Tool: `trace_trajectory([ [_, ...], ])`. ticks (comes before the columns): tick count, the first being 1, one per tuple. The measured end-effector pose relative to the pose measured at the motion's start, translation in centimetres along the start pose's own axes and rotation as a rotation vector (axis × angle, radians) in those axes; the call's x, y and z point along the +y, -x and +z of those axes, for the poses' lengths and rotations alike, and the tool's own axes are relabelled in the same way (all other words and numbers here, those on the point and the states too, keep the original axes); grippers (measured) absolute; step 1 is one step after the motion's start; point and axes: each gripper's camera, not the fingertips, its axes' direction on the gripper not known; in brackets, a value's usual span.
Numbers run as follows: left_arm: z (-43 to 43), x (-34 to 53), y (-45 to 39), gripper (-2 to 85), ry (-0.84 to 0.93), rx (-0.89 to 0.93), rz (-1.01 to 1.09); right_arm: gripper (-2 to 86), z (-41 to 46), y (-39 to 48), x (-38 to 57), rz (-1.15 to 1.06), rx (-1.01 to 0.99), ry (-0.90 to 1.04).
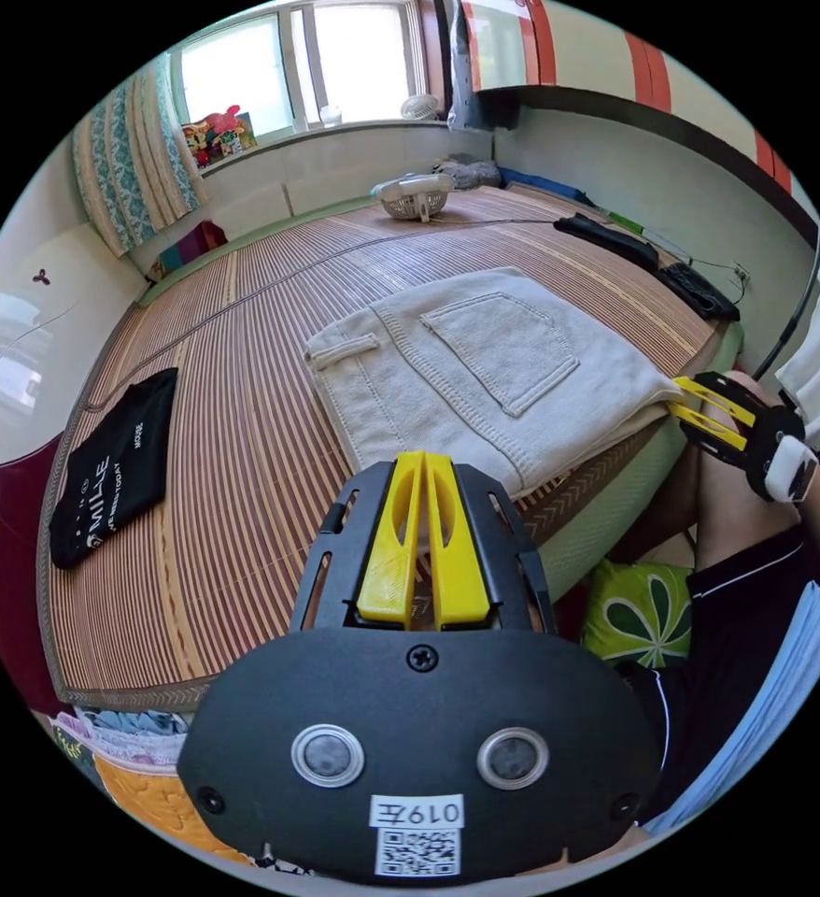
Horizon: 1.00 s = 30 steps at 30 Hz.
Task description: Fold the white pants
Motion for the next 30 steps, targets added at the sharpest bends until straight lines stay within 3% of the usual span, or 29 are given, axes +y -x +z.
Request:
trace_trajectory([
  [6,1.9,-0.5,-0.4,0.5,0.053,0.001,0.009,5.8,0.1,0.6,0.5,-0.112,0.052,-0.028],
  [14,-3.8,2.1,-1.8,0.6,-0.233,0.008,-0.128,6.5,-4.4,-5.8,2.9,0.263,-0.075,-0.147],
  [16,-3.4,2.2,-2.8,0.7,-0.188,0.006,-0.152,6.8,-4.2,-6.5,3.0,0.311,-0.124,-0.154],
  [20,-0.7,2.9,-5.7,0.7,-0.038,-0.206,-0.210,8.3,-2.1,-5.4,1.0,0.257,-0.136,-0.122],
  [30,4.1,-0.5,-9.6,0.8,-0.010,-0.296,-0.132,4.2,1.6,-4.9,-1.0,0.203,-0.133,-0.086],
])
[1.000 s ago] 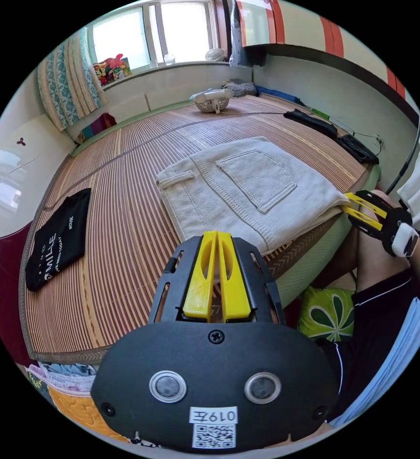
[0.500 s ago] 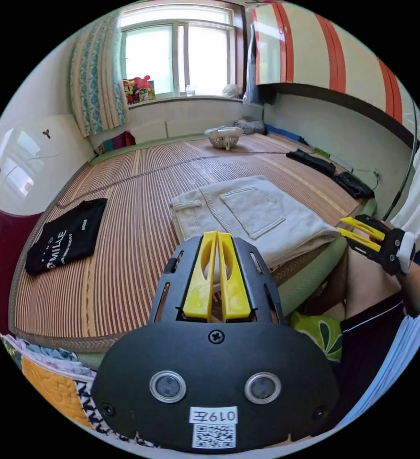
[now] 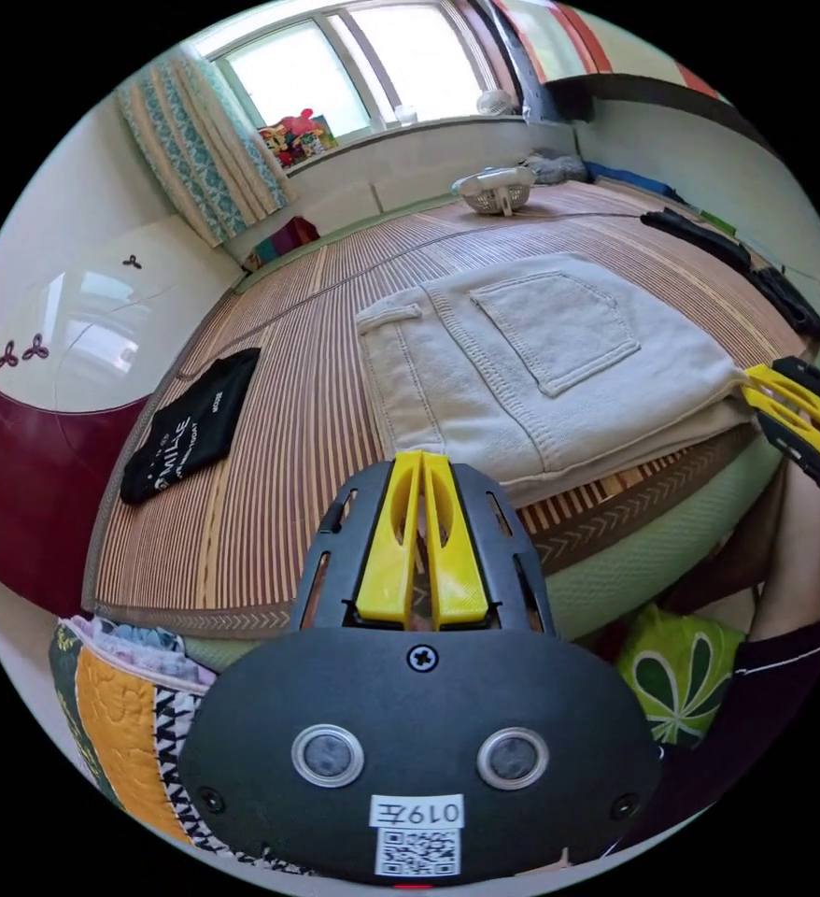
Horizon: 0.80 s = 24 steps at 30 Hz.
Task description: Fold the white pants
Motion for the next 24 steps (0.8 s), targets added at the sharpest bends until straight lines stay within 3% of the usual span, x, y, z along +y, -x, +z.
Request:
trace_trajectory([
  [5,1.8,-3.5,-1.2,0.7,-0.005,0.096,-0.019,4.1,4.4,-1.1,-1.4,-0.027,0.059,0.026],
  [17,2.7,-7.2,-8.1,0.9,-0.069,0.029,0.002,3.3,11.2,-0.9,-2.4,-0.019,0.130,0.027],
  [24,0.6,-4.5,-11.3,2.0,-0.107,0.030,0.196,3.3,12.6,-0.4,-1.3,0.026,0.117,0.010],
])
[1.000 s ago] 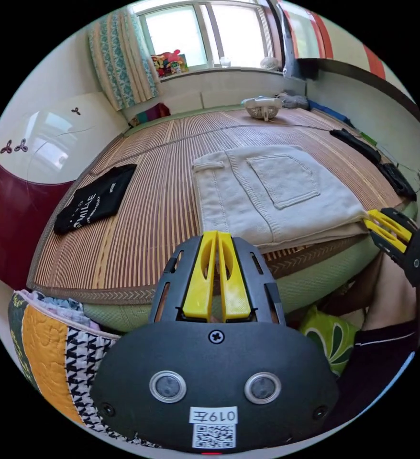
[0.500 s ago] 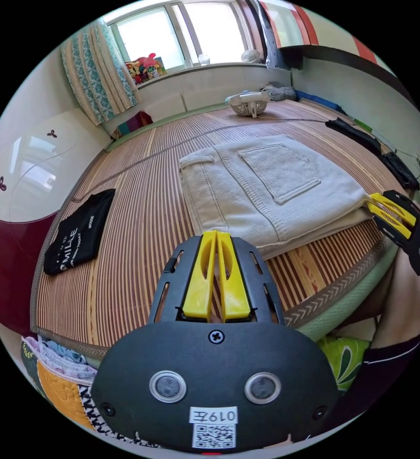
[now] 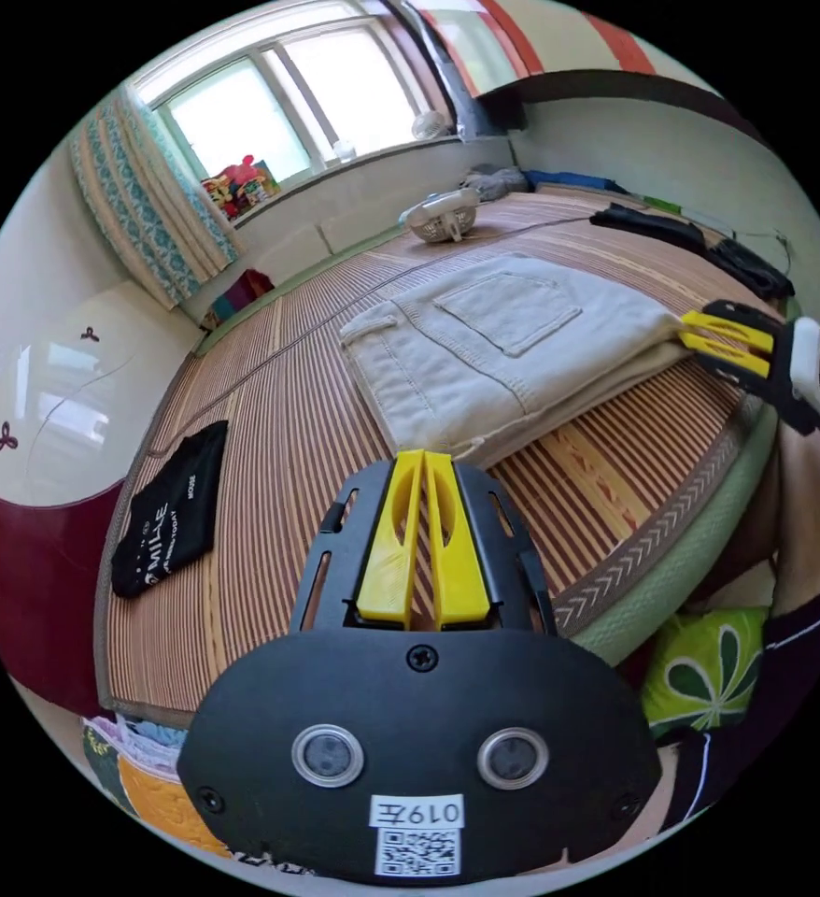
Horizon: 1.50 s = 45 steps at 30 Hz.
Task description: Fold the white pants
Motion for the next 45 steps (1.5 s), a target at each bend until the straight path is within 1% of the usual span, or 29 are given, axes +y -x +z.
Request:
trace_trajectory([
  [2,-1.9,0.3,-2.0,3.5,-0.102,-0.067,0.043,3.3,0.6,0.0,0.3,0.030,-0.012,-0.002],
  [3,-2.3,0.2,-2.6,4.5,-0.123,-0.076,0.059,3.3,0.8,0.1,0.4,0.033,-0.012,-0.002],
  [4,-2.7,-0.1,-4.0,6.5,-0.134,-0.085,0.120,3.4,1.1,0.3,0.6,0.036,-0.008,-0.002],
  [5,-2.4,-0.6,-5.7,8.8,-0.102,-0.118,0.205,3.5,1.4,0.5,0.8,0.034,-0.002,-0.002],
  [6,-2.1,-0.8,-6.6,9.9,-0.080,-0.146,0.248,3.5,1.6,0.7,0.9,0.033,0.000,-0.003],
  [8,-0.6,-1.6,-9.6,11.6,-0.010,-0.265,0.369,3.6,2.4,0.9,1.3,0.036,0.000,-0.006],
  [10,-0.4,-2.1,-10.9,11.7,-0.027,-0.296,0.404,3.6,3.0,0.9,1.7,0.045,-0.009,-0.010],
  [12,-0.1,-2.8,-11.9,11.5,-0.018,-0.290,0.441,3.6,3.6,1.0,2.1,0.052,-0.017,-0.013],
  [14,1.1,-3.4,-13.8,10.8,0.022,-0.330,0.533,3.7,4.5,1.3,2.5,0.050,-0.016,-0.016],
  [16,1.8,-3.7,-14.5,9.8,0.046,-0.341,0.568,3.7,5.2,1.5,2.9,0.048,-0.014,-0.018],
  [22,2.3,-4.4,-14.2,6.6,0.077,-0.257,0.520,4.1,7.5,1.1,4.6,0.062,-0.045,-0.024],
  [26,2.7,-4.1,-14.7,5.4,0.096,-0.278,0.518,4.0,9.1,2.0,6.2,0.029,-0.048,-0.020],
  [27,2.7,-4.1,-14.6,5.4,0.096,-0.273,0.508,4.0,9.4,2.0,6.4,0.028,-0.049,-0.021],
  [33,1.1,-3.4,-11.8,6.6,0.060,-0.184,0.282,4.8,11.3,0.6,9.0,0.119,-0.117,-0.037],
  [36,-1.8,-2.3,-9.4,6.0,0.006,-0.017,0.077,6.3,9.8,-1.3,11.1,0.190,-0.157,-0.078],
  [37,-2.9,-1.5,-8.4,5.4,-0.017,0.046,-0.031,6.4,9.3,-2.4,11.9,0.250,-0.215,-0.082],
  [38,-3.7,-0.7,-7.7,4.6,-0.016,0.069,-0.152,5.7,9.3,-3.8,12.7,0.355,-0.290,-0.052],
  [39,-4.1,-0.3,-7.5,4.2,-0.012,0.075,-0.205,5.3,9.5,-4.4,13.1,0.420,-0.339,-0.027],
  [40,-4.7,0.4,-7.7,3.2,-0.002,0.080,-0.278,2.4,10.0,-5.1,14.1,0.526,-0.462,0.012],
  [41,-5.2,1.1,-8.3,2.6,0.000,0.085,-0.319,0.5,10.2,-4.8,15.1,0.576,-0.598,0.002],
  [43,-6.1,2.0,-9.5,1.9,-0.015,0.080,-0.361,-0.3,9.6,-3.8,16.1,0.587,-0.720,-0.053],
  [45,-6.9,3.0,-10.3,1.5,-0.039,0.048,-0.409,-0.7,8.3,-2.8,16.2,0.582,-0.665,-0.067],
])
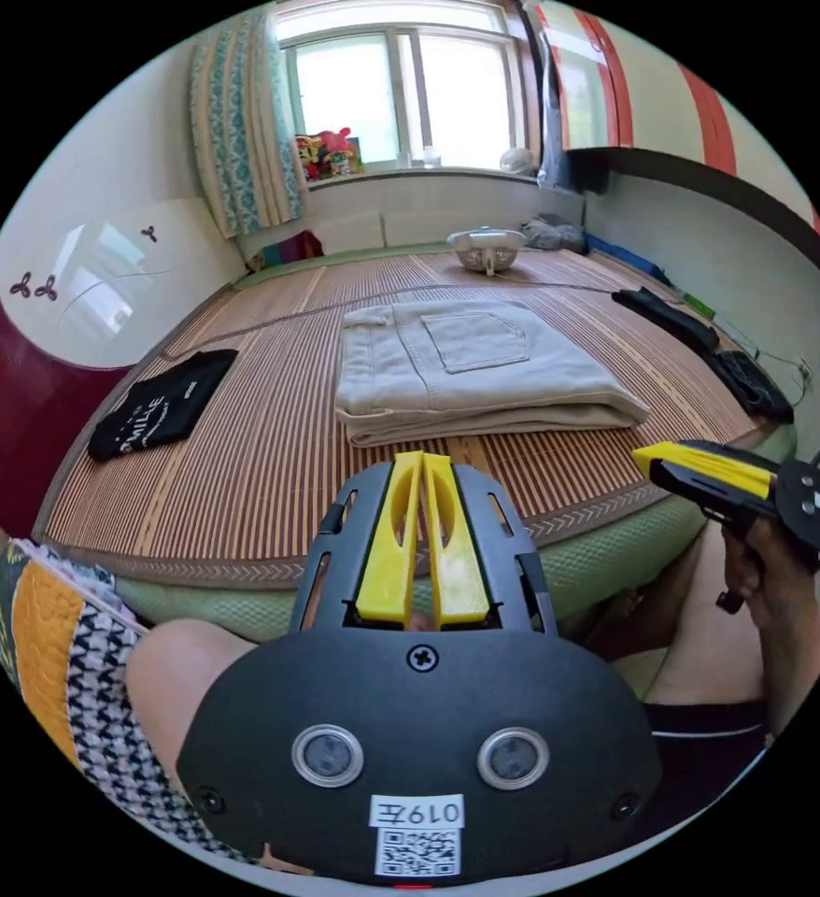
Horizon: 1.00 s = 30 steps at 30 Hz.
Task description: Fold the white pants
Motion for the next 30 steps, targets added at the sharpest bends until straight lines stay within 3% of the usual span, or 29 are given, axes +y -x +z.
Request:
trace_trajectory([
  [4,0.2,0.9,1.2,1.0,0.093,0.036,-0.113,-0.9,-0.3,0.8,-0.1,-0.003,0.151,-0.018],
  [6,0.1,0.7,1.7,1.0,0.113,0.069,-0.127,-0.9,1.2,0.0,0.3,0.025,0.140,0.023],
  [10,-0.1,0.5,1.2,0.8,0.105,-0.036,-0.081,-0.9,4.4,-2.6,1.4,0.104,0.070,0.099],
  [30,-0.3,1.2,-0.3,0.7,0.029,-0.070,-0.067,-0.8,10.0,-0.4,3.0,0.114,0.099,0.045],
])
